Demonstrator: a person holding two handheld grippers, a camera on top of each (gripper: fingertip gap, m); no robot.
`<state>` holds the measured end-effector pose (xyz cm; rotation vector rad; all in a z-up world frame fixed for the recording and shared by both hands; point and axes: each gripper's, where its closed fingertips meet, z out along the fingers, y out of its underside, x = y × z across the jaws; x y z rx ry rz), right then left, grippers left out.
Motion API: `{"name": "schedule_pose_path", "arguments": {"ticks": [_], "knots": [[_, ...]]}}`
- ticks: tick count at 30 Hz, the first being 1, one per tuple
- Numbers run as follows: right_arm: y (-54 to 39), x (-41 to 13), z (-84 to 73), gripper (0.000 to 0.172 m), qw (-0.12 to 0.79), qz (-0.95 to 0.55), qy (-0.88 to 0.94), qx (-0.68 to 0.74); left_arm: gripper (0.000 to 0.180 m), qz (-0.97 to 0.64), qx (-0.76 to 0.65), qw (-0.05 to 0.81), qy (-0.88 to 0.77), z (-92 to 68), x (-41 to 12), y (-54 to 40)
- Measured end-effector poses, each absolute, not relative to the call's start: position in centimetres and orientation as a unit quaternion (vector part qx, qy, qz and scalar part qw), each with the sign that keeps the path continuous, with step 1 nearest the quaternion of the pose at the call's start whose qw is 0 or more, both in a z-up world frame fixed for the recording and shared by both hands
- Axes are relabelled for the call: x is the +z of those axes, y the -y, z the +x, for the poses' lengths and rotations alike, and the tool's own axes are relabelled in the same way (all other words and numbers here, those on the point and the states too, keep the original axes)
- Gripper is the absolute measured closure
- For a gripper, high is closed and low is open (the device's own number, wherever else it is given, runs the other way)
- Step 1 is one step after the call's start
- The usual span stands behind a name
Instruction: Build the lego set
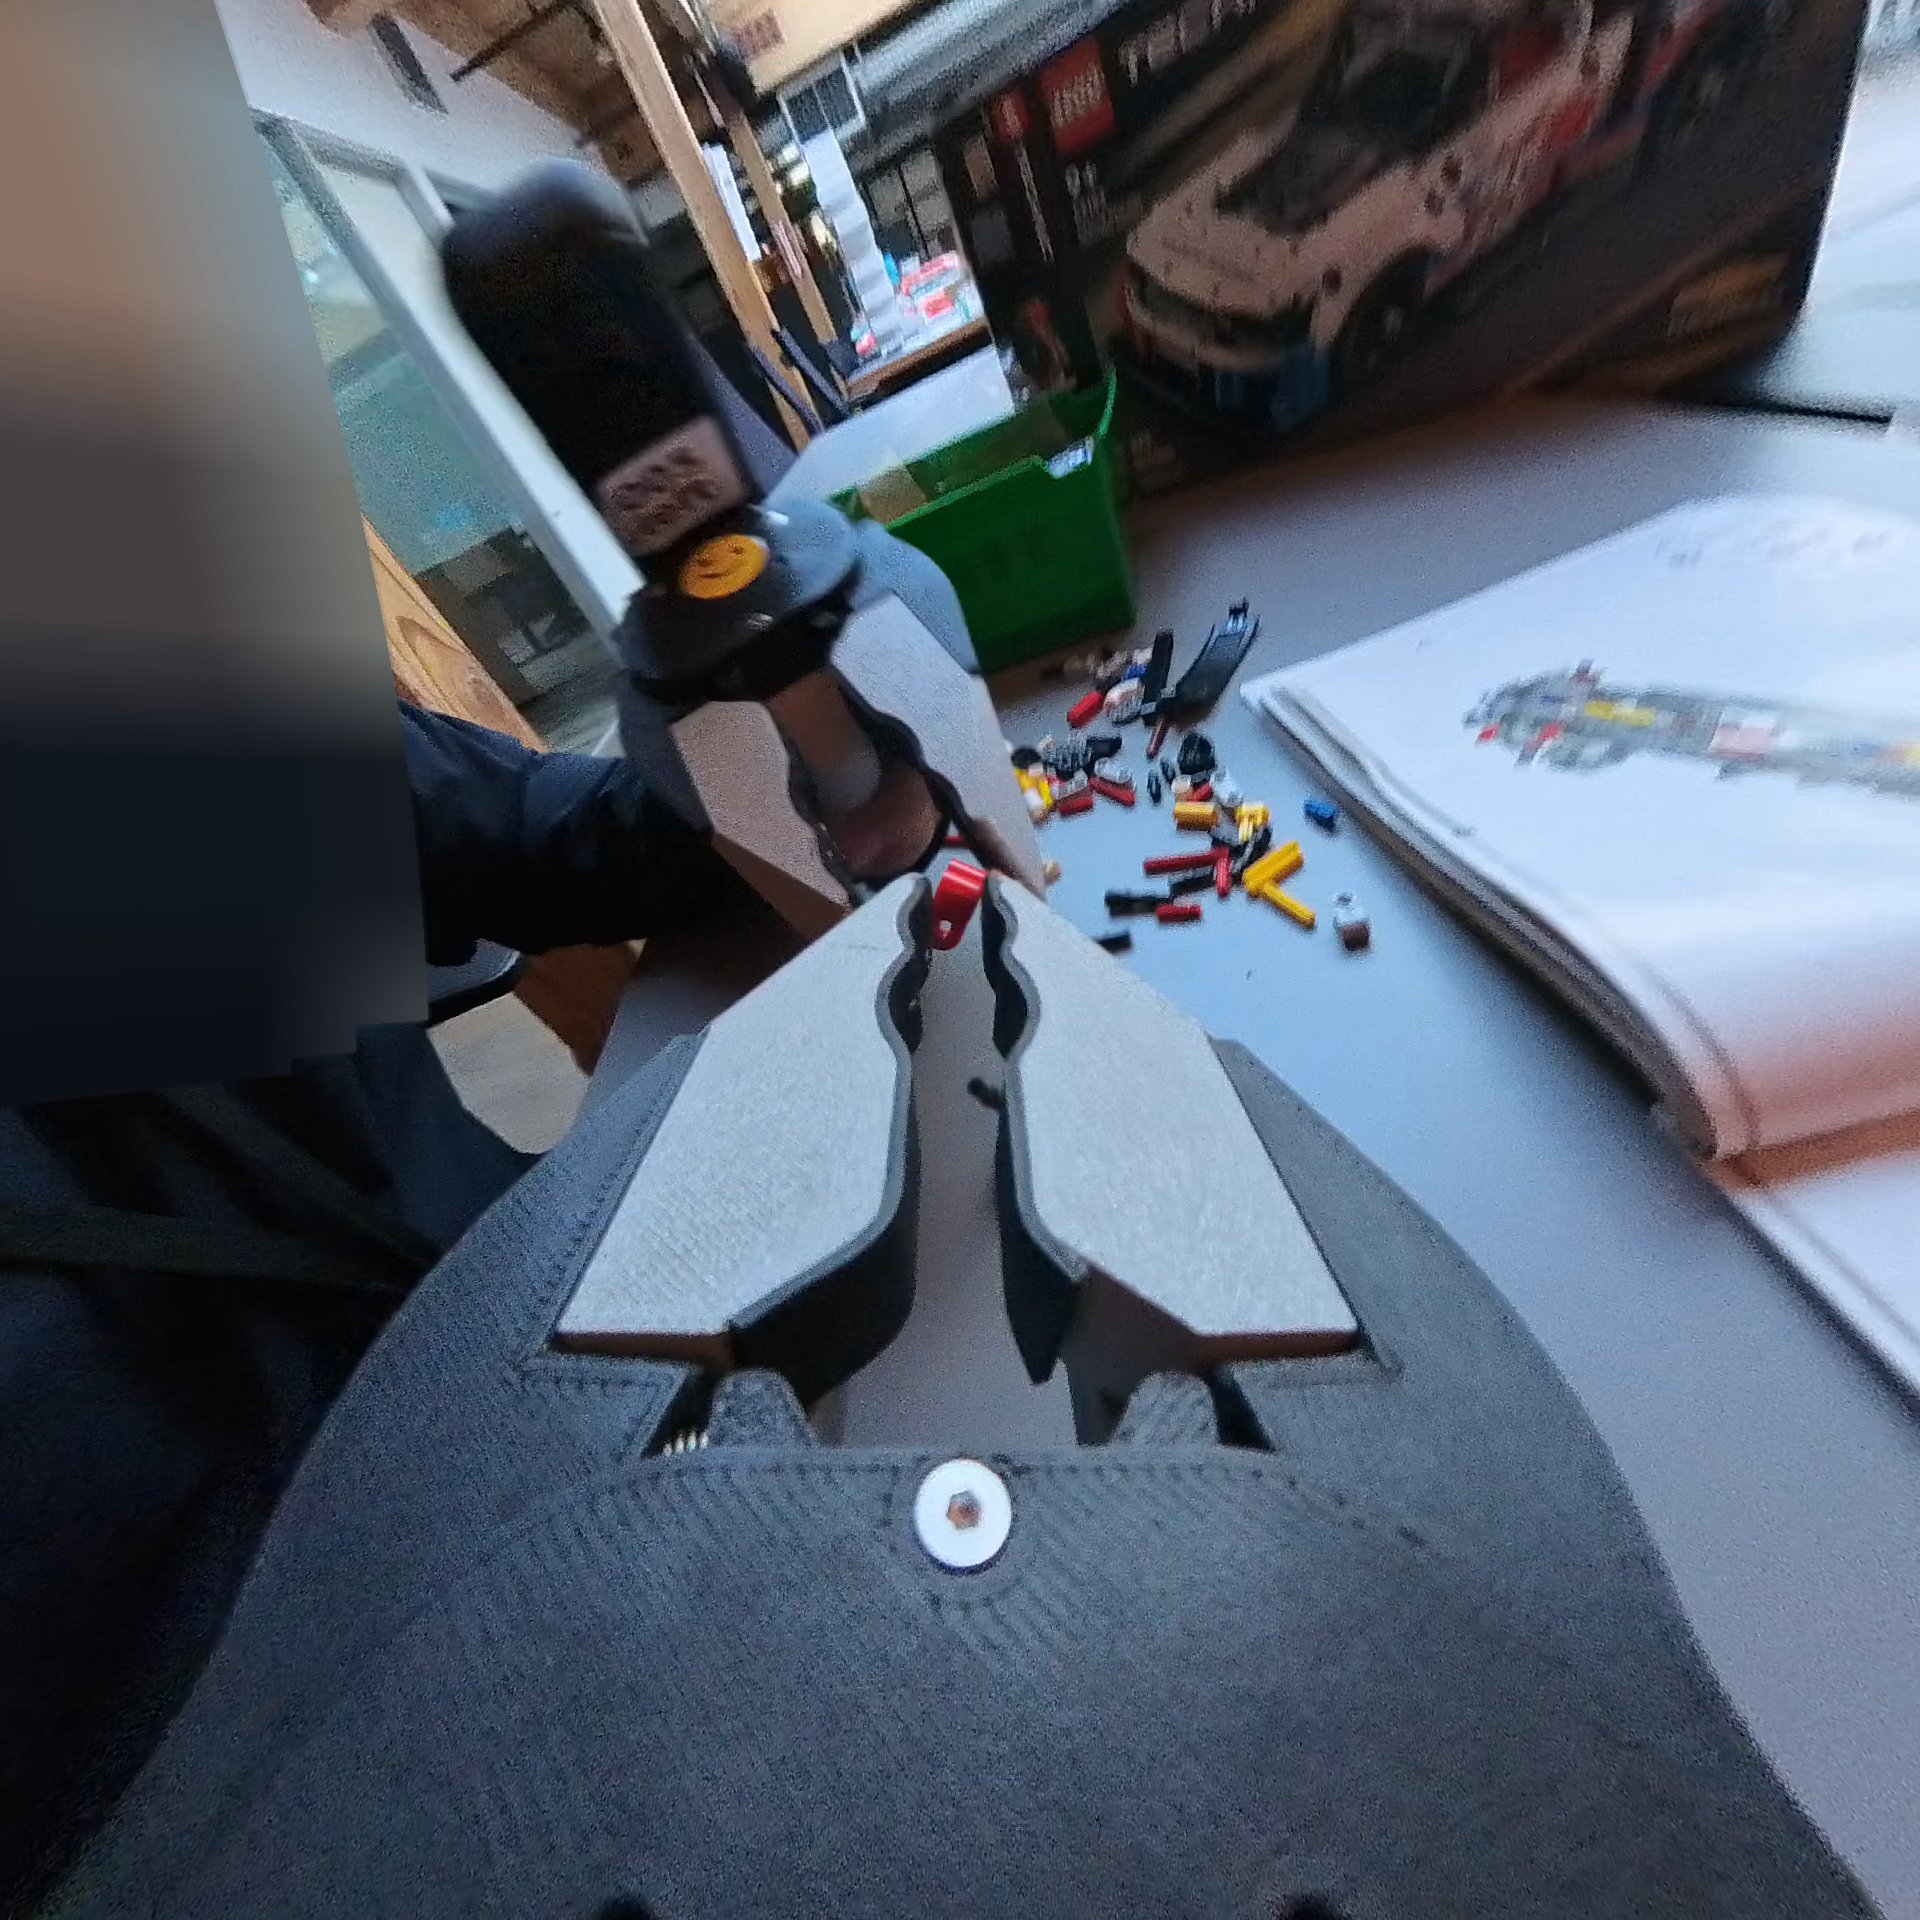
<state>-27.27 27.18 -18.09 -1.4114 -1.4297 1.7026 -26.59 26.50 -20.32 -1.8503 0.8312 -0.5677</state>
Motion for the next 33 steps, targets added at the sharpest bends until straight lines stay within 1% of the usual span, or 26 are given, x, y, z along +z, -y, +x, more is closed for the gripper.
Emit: {"name": "schedule_pose_path", "arguments": {"ticks": [2, 5, 9, 12, 15, 33], "knots": [[-27.2, -17.1, -27.1, 0.166, 0.293, -0.494, 0.531, 0.623, 0.154, -0.757, -0.326, 0.472, -0.313, -26.2, -19.6, -25.9], [-26.7, -16.1, -27.0, 0.166, 0.338, -0.461, 0.541, 0.617, 0.161, -0.727, -0.432, 0.460, -0.270, -25.9, -17.9, -25.4], [-25.8, -15.5, -27.3, 0.166, 0.363, -0.435, 0.542, 0.621, 0.162, -0.696, -0.511, 0.443, -0.241, -25.4, -16.7, -25.0], [-25.2, -15.6, -27.6, 0.166, 0.358, -0.428, 0.545, 0.626, 0.166, -0.689, -0.525, 0.440, -0.237, -25.0, -16.6, -25.0], [-24.8, -15.4, -27.5, 0.166, 0.352, -0.417, 0.540, 0.640, 0.175, -0.682, -0.530, 0.444, -0.236, -24.9, -16.4, -25.0], [-25.4, -15.9, -27.5, 0.166, 0.364, -0.425, 0.545, 0.624, 0.175, -0.679, -0.539, 0.450, -0.213, -25.6, -16.2, -25.6]]}}
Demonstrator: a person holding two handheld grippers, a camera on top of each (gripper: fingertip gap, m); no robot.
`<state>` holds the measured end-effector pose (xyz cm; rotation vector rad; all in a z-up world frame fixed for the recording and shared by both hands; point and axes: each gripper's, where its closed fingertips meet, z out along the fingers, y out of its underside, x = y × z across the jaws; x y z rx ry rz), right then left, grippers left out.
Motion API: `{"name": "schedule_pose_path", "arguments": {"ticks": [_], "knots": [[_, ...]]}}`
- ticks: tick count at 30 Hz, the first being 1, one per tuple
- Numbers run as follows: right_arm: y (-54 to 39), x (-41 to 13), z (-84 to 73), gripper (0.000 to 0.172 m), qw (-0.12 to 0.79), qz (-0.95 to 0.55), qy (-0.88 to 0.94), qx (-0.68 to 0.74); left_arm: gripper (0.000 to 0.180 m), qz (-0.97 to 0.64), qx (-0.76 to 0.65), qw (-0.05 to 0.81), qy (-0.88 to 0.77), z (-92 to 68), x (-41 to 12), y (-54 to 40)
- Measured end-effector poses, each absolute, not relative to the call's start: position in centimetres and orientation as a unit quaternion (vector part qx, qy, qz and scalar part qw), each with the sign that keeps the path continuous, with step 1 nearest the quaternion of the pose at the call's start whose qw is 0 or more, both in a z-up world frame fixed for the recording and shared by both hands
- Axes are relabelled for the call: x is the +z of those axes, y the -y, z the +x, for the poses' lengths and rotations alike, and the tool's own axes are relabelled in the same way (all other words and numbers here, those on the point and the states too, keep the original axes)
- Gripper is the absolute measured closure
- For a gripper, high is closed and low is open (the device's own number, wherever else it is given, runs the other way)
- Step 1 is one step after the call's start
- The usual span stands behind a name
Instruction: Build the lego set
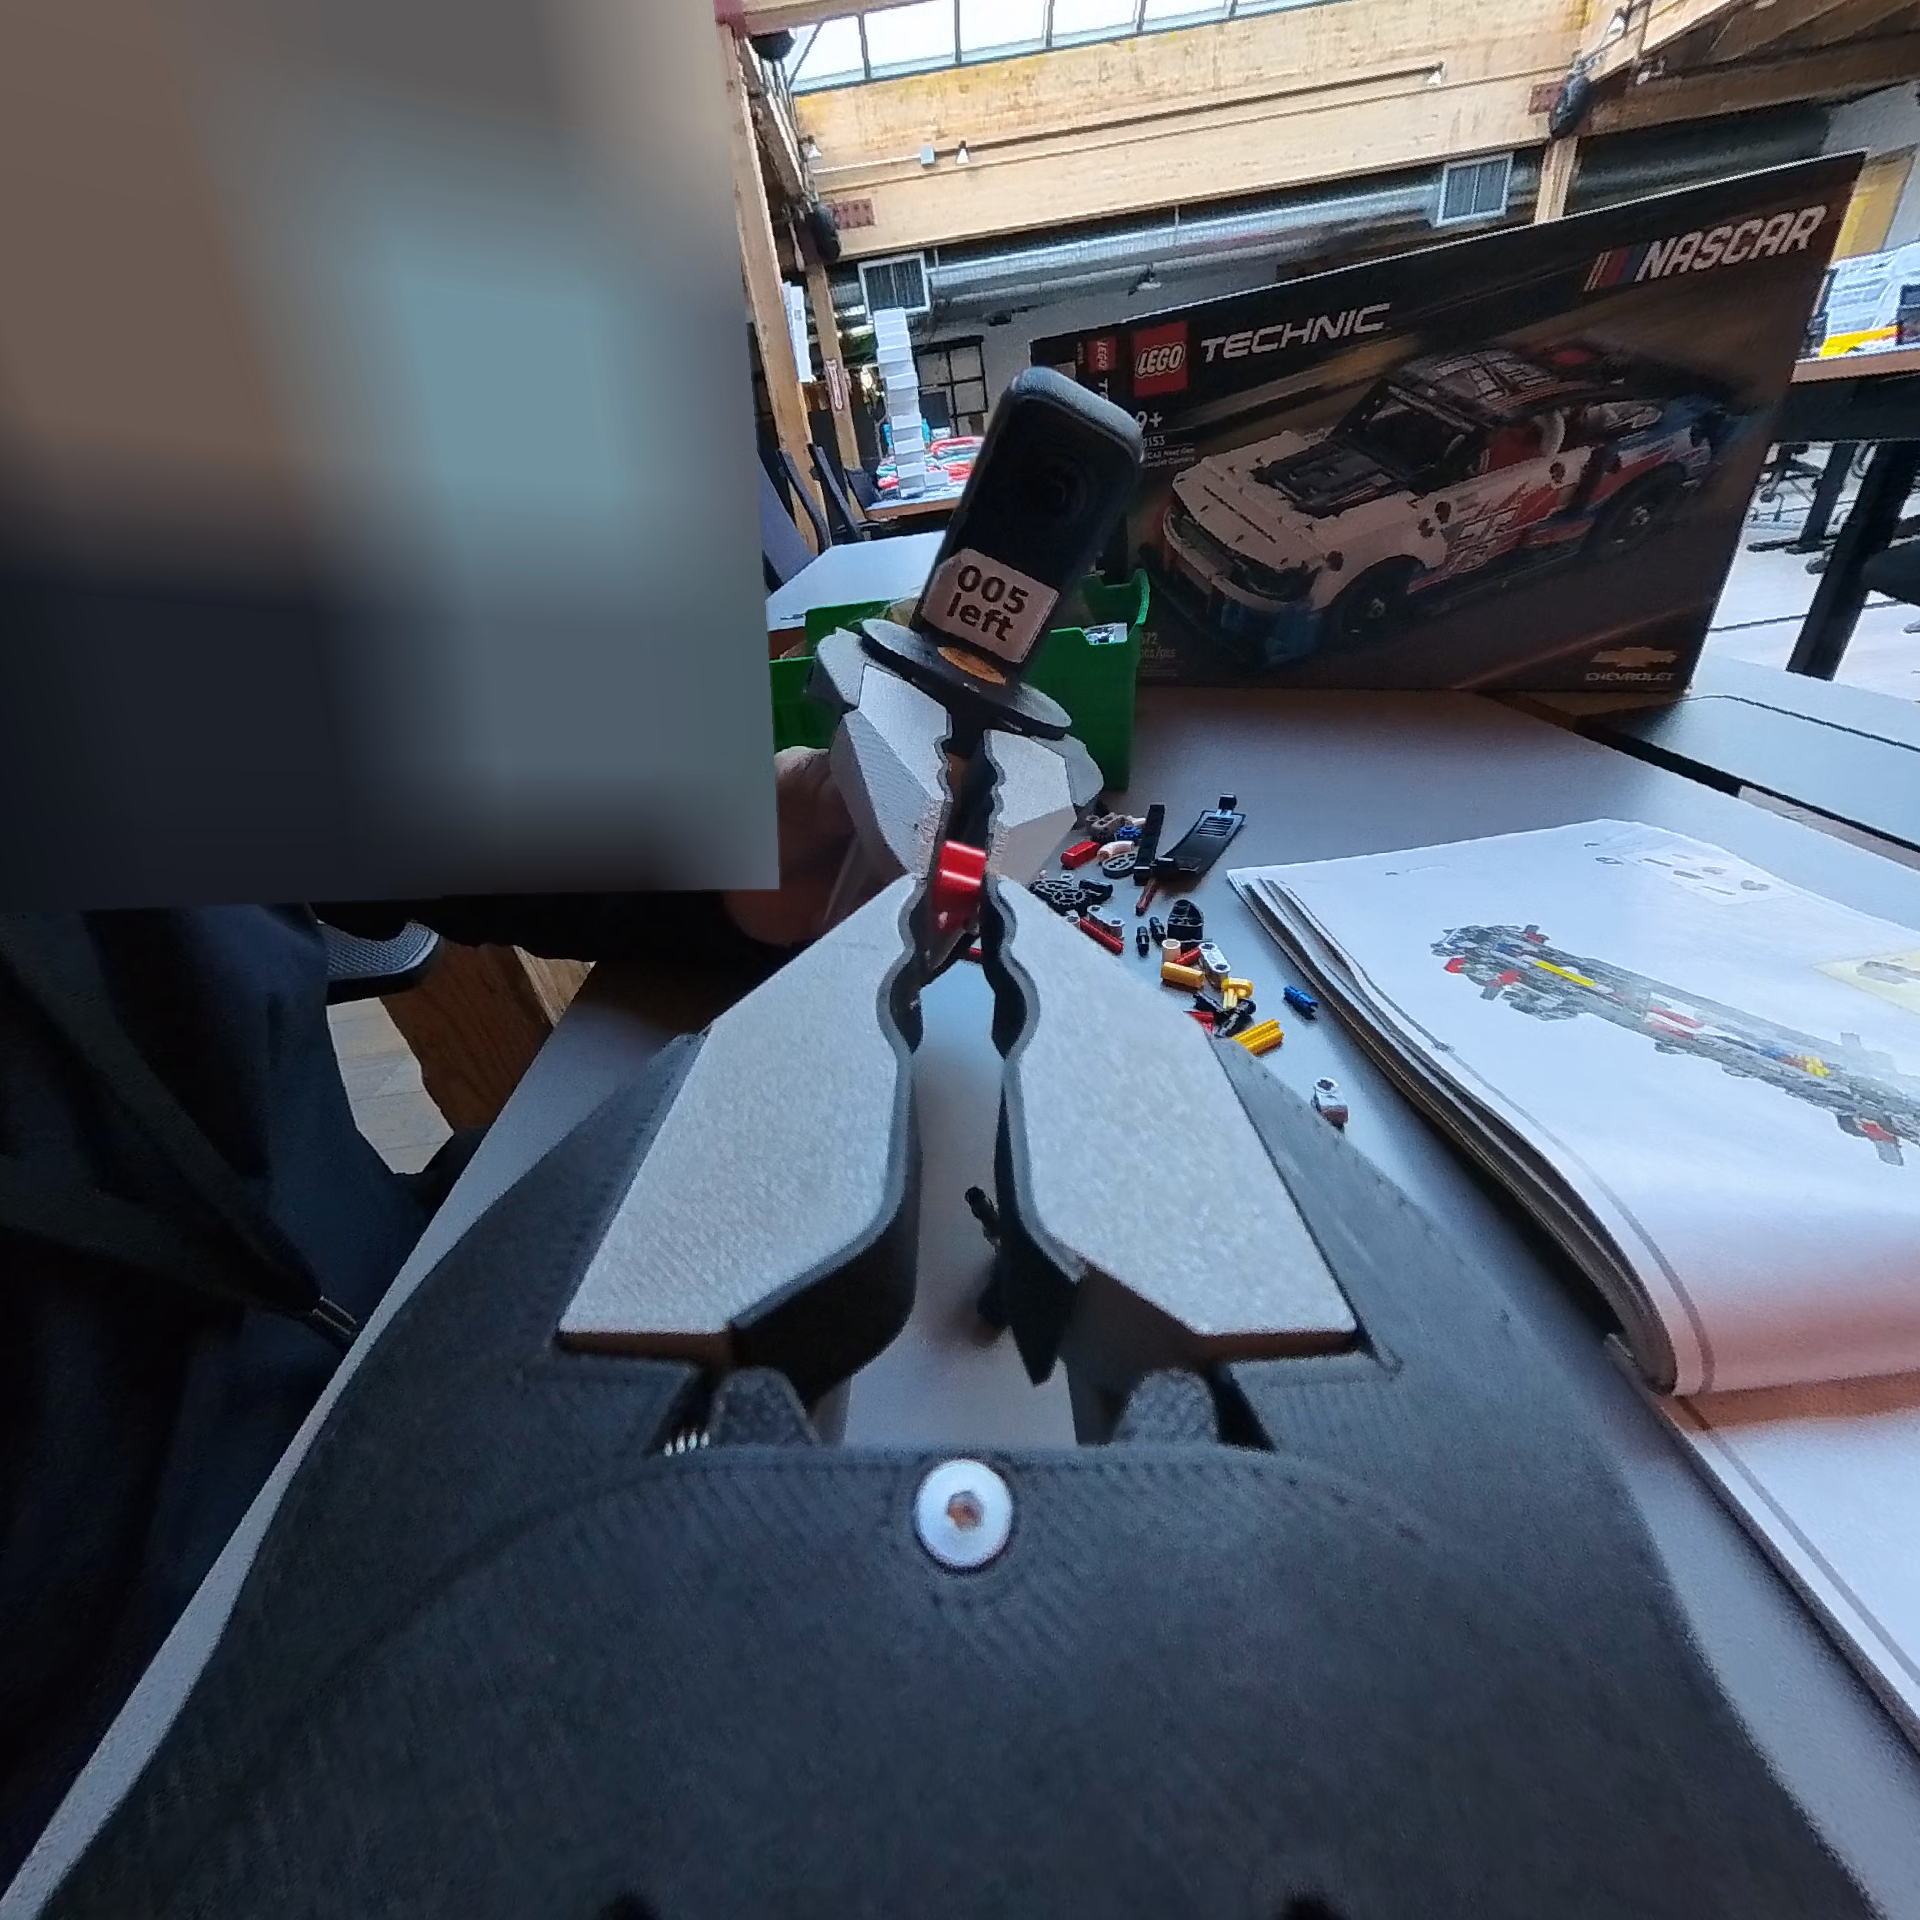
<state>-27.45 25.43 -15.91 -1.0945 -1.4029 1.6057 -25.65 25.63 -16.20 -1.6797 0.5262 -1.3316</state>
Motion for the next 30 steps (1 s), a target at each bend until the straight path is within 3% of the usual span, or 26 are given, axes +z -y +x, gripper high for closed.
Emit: {"name": "schedule_pose_path", "arguments": {"ticks": [7, 13, 16, 20, 30], "knots": [[-25.3, -16.8, -27.7, 0.166, 0.355, -0.431, 0.566, 0.606, 0.175, -0.703, -0.500, 0.448, -0.236, -26.2, -17.0, -25.6], [-25.4, -19.5, -27.8, 0.168, 0.372, -0.439, 0.642, 0.507, 0.176, -0.757, -0.334, 0.456, -0.327, -27.0, -19.4, -25.4], [-25.6, -19.8, -27.6, 0.160, 0.384, -0.432, 0.662, 0.476, 0.176, -0.758, -0.275, 0.455, -0.377, -26.8, -20.0, -24.9], [-24.5, -20.2, -27.1, 0.149, 0.416, -0.381, 0.714, 0.415, 0.176, -0.767, -0.320, 0.408, -0.377, -26.0, -20.9, -24.0], [-22.6, -21.7, -27.1, 0.157, 0.501, -0.273, 0.787, 0.235, 0.176, -0.765, -0.443, 0.323, -0.337, -26.1, -21.9, -23.0]]}}
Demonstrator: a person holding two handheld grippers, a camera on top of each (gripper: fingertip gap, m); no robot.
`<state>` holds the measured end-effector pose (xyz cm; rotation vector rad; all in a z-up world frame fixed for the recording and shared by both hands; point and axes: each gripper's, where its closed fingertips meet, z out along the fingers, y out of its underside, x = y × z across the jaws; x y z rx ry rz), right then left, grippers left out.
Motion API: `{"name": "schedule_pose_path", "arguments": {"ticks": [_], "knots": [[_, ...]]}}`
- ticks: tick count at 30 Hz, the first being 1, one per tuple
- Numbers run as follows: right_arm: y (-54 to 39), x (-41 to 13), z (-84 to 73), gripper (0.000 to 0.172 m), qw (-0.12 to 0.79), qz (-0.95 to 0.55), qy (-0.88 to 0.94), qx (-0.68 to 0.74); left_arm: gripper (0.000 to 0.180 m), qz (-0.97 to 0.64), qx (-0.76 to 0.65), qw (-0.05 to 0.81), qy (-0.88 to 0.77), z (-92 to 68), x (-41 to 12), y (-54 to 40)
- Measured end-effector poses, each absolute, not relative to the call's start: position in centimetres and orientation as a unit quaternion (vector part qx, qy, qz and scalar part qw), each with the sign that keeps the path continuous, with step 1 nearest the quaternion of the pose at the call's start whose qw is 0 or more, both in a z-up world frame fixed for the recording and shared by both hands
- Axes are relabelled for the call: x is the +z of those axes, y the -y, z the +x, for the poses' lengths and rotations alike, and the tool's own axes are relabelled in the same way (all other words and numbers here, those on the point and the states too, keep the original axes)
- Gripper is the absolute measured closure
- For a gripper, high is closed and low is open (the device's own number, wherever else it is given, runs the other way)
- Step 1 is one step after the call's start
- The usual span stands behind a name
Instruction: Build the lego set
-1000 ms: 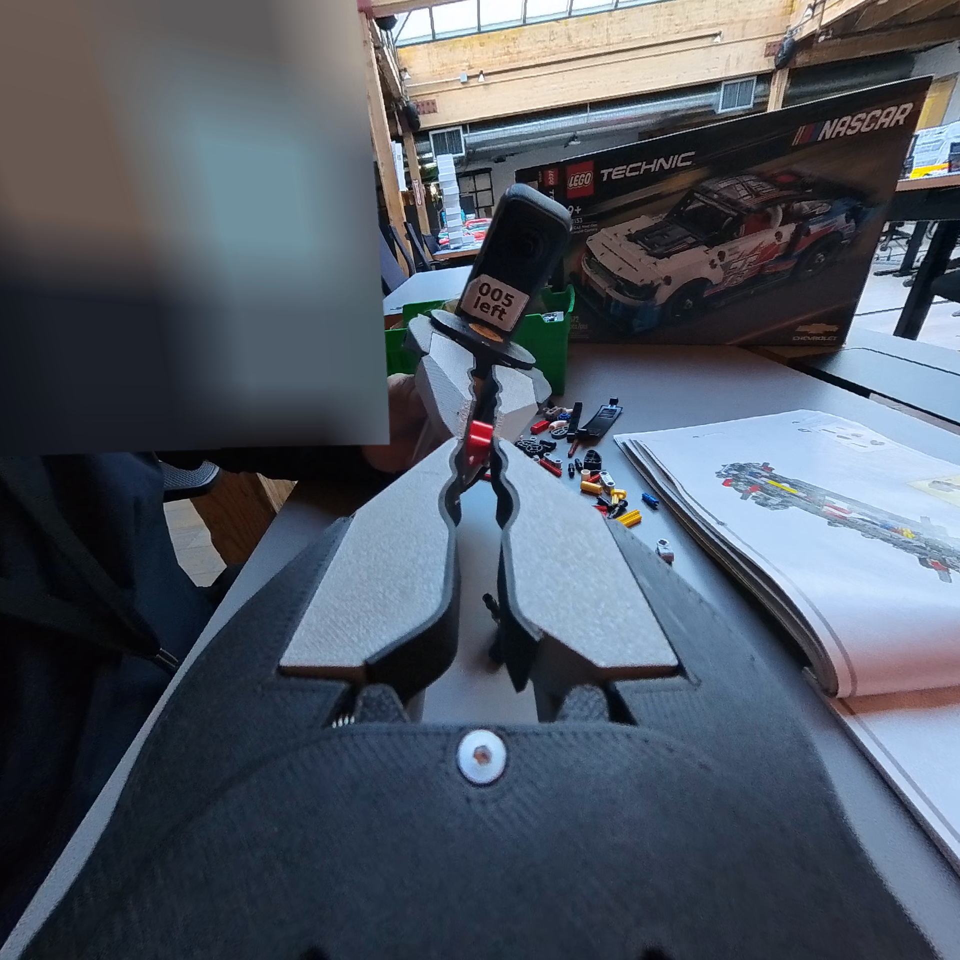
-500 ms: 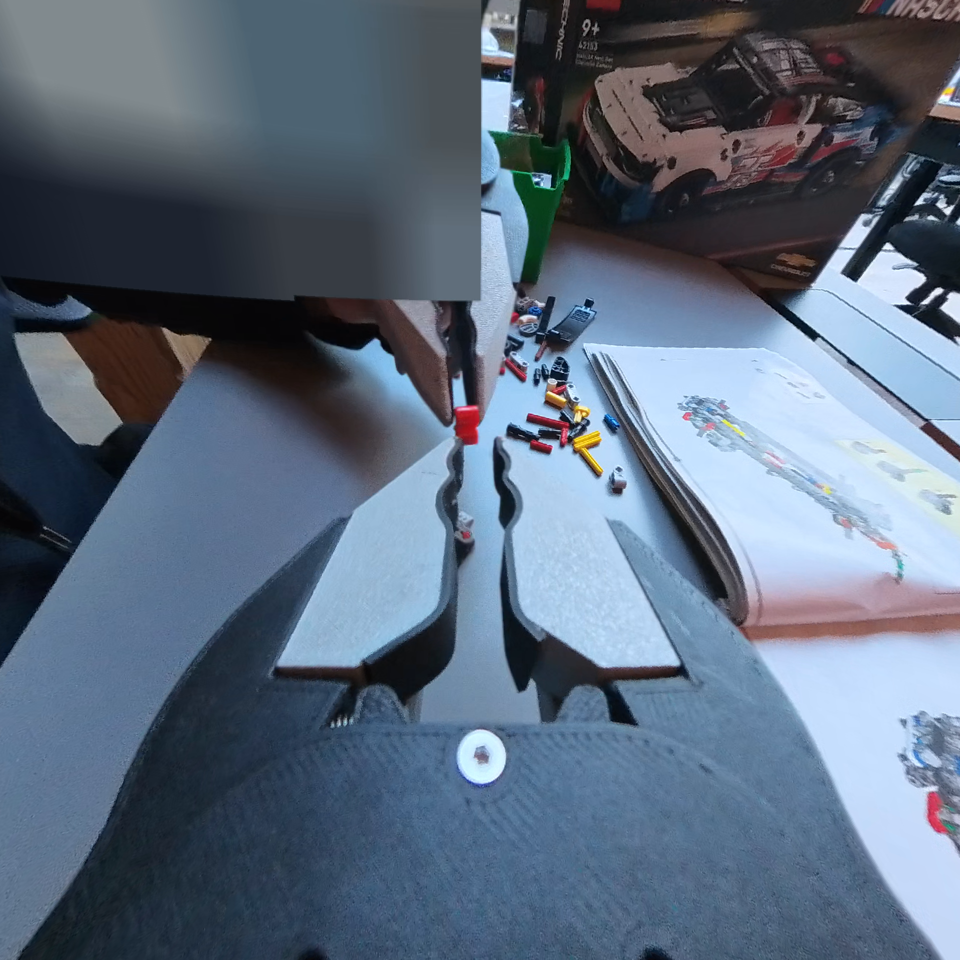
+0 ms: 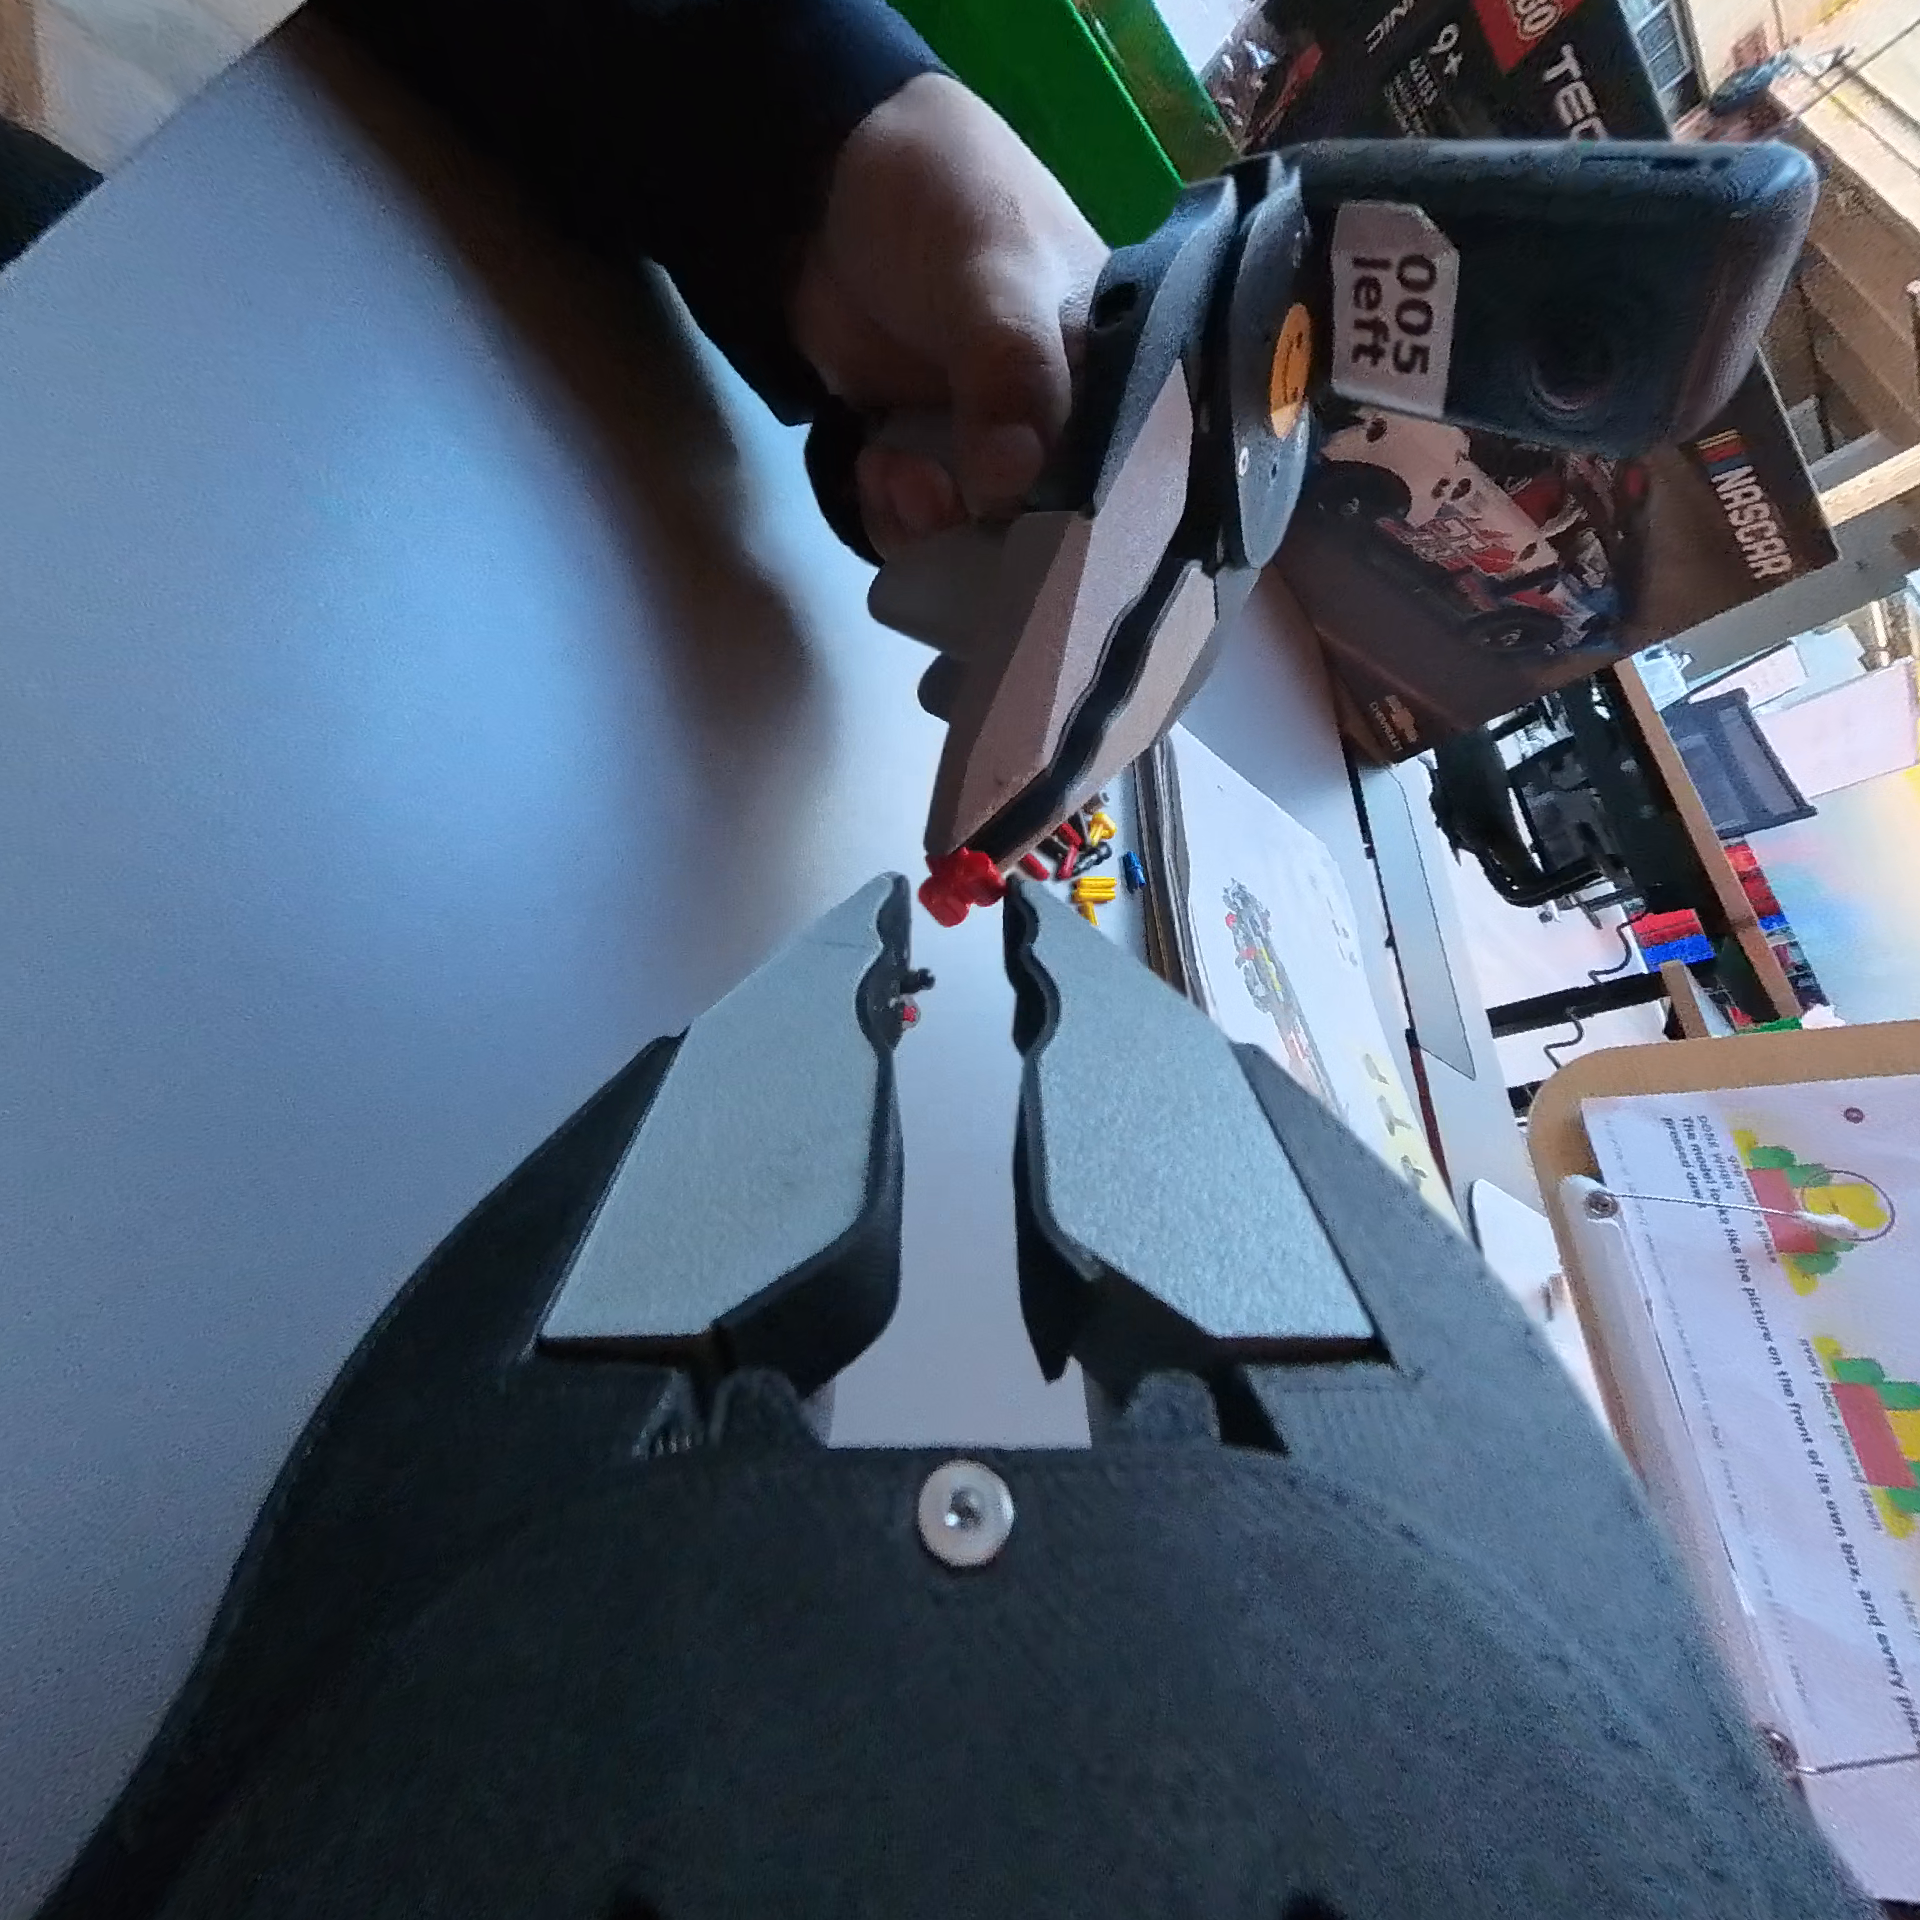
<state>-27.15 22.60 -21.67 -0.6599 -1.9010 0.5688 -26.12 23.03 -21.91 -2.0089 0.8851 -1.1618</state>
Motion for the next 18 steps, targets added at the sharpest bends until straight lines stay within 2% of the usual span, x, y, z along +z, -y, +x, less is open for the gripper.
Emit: {"name": "schedule_pose_path", "arguments": {"ticks": [5, 10, 18], "knots": [[-23.3, -21.4, -27.1, 0.167, 0.457, -0.339, 0.762, 0.309, 0.175, -0.772, -0.328, 0.369, -0.400, -26.8, -22.7, -23.5], [-23.3, -21.3, -27.0, 0.165, 0.393, -0.386, 0.732, 0.402, 0.176, -0.748, -0.246, 0.417, -0.455, -26.3, -22.2, -23.3], [-23.2, -22.4, -27.2, 0.168, 0.375, -0.398, 0.744, 0.384, 0.176, -0.757, -0.212, 0.409, -0.463, -26.6, -23.2, -23.5]]}}
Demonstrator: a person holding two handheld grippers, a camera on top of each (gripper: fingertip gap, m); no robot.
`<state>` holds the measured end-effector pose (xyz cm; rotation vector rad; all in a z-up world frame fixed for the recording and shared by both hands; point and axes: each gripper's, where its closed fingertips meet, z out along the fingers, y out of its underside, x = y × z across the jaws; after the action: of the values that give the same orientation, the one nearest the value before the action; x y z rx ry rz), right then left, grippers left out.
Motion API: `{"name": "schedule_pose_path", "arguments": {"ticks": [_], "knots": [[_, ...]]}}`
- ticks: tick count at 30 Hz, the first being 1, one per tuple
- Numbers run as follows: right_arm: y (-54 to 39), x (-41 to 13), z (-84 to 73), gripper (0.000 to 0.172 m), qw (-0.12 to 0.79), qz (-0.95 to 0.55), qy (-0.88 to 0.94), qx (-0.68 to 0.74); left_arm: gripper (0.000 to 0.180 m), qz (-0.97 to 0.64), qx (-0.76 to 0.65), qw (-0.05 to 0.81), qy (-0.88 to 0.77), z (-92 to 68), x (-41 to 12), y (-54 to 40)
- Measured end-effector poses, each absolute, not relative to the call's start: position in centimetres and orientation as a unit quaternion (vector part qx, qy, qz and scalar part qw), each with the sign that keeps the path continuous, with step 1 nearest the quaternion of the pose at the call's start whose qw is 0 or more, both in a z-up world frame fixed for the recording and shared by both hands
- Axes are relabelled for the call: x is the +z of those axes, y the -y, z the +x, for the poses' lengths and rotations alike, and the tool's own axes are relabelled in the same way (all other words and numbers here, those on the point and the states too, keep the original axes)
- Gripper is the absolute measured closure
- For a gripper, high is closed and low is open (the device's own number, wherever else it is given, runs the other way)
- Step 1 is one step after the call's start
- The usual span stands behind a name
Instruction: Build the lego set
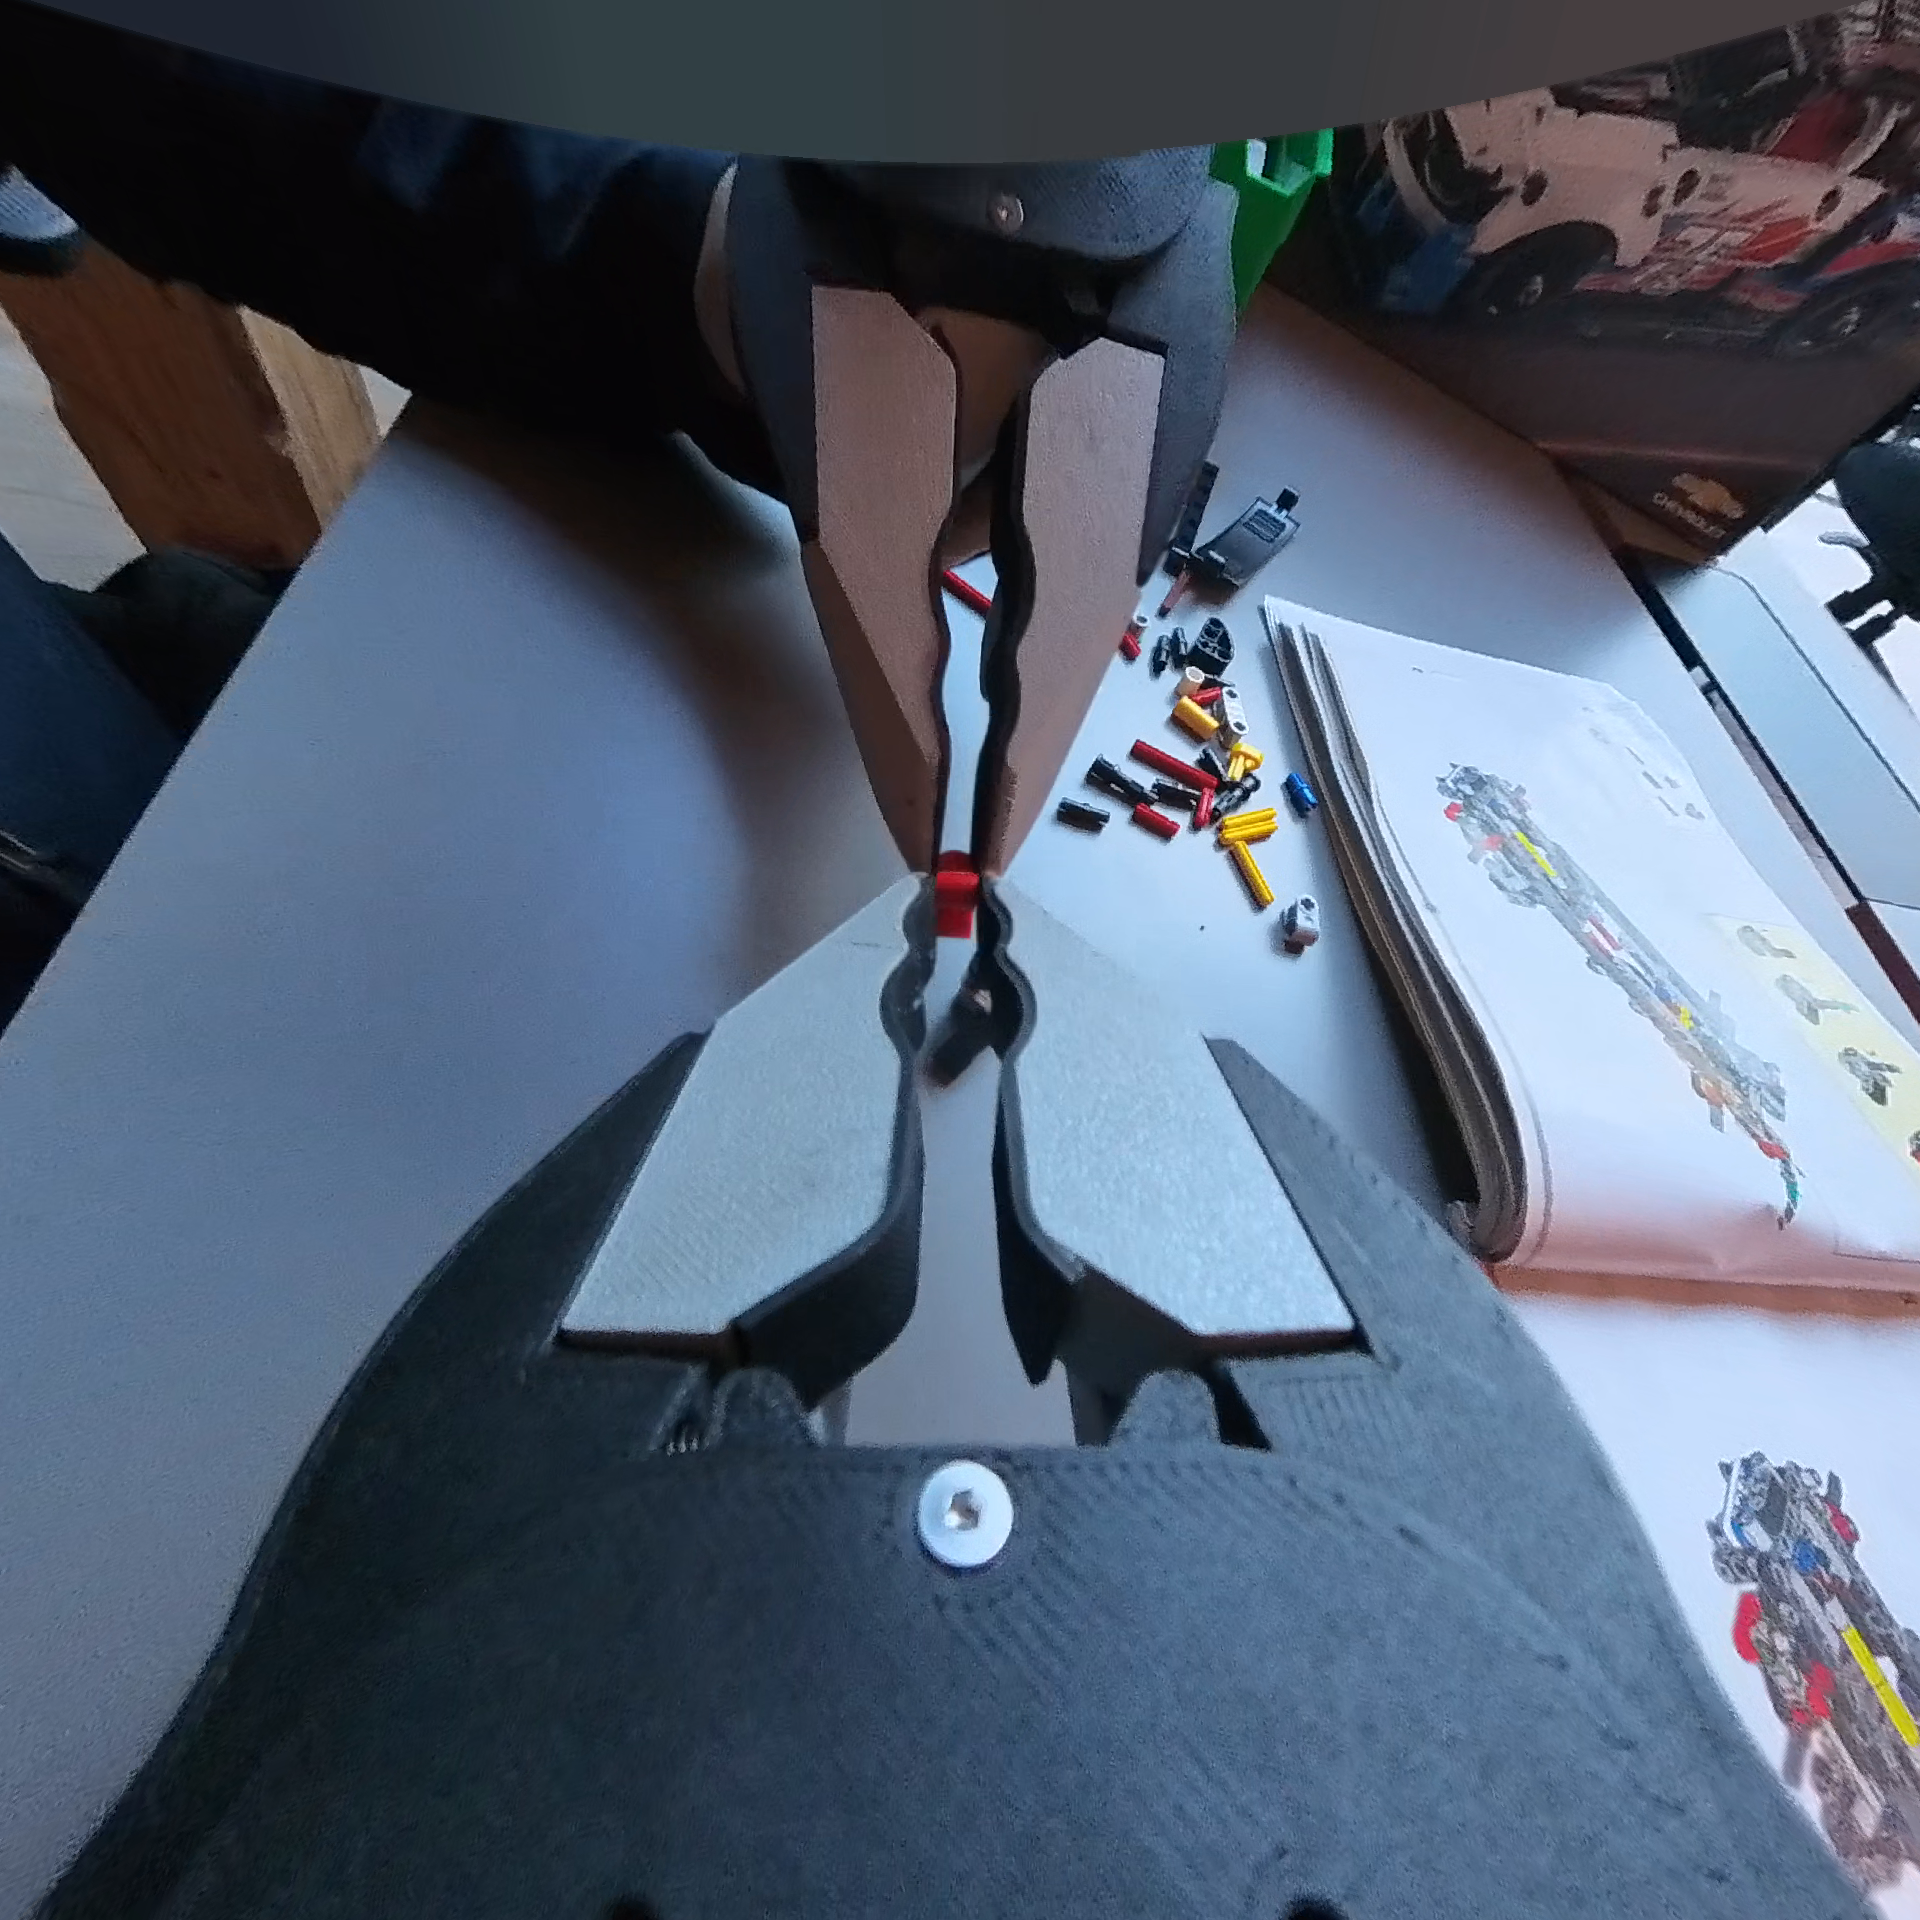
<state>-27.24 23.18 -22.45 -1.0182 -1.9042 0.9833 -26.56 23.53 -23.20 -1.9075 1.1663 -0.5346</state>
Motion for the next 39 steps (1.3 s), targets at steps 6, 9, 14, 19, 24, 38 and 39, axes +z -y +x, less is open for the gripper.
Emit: {"name": "schedule_pose_path", "arguments": {"ticks": [6, 9, 14, 19, 24, 38, 39], "knots": [[-23.5, -22.6, -27.2, 0.169, 0.360, -0.413, 0.739, 0.392, 0.176, -0.762, -0.218, 0.408, -0.454, -26.6, -23.4, -23.6], [-23.7, -23.3, -27.2, 0.169, 0.334, -0.434, 0.737, 0.396, 0.175, -0.771, -0.211, 0.394, -0.453, -27.3, -24.0, -23.7], [-24.9, -23.6, -27.0, 0.169, 0.309, -0.471, 0.722, 0.403, 0.154, -0.800, -0.193, 0.359, -0.440, -28.8, -26.2, -24.5], [-25.4, -23.6, -26.6, 0.169, 0.297, -0.492, 0.715, 0.398, 0.156, -0.799, -0.162, 0.348, -0.463, -29.1, -27.7, -25.0], [-25.6, -24.0, -25.9, 0.169, 0.288, -0.509, 0.705, 0.402, 0.159, -0.779, -0.174, 0.335, -0.500, -27.9, -27.6, -24.6], [-24.7, -25.7, -25.2, 0.169, 0.270, -0.530, 0.703, 0.389, 0.174, -0.818, -0.254, 0.307, -0.415, -26.4, -28.3, -24.5], [-24.6, -25.7, -25.2, 0.168, 0.270, -0.530, 0.704, 0.388, 0.174, -0.821, -0.264, 0.302, -0.406, -26.3, -28.2, -24.3]]}}
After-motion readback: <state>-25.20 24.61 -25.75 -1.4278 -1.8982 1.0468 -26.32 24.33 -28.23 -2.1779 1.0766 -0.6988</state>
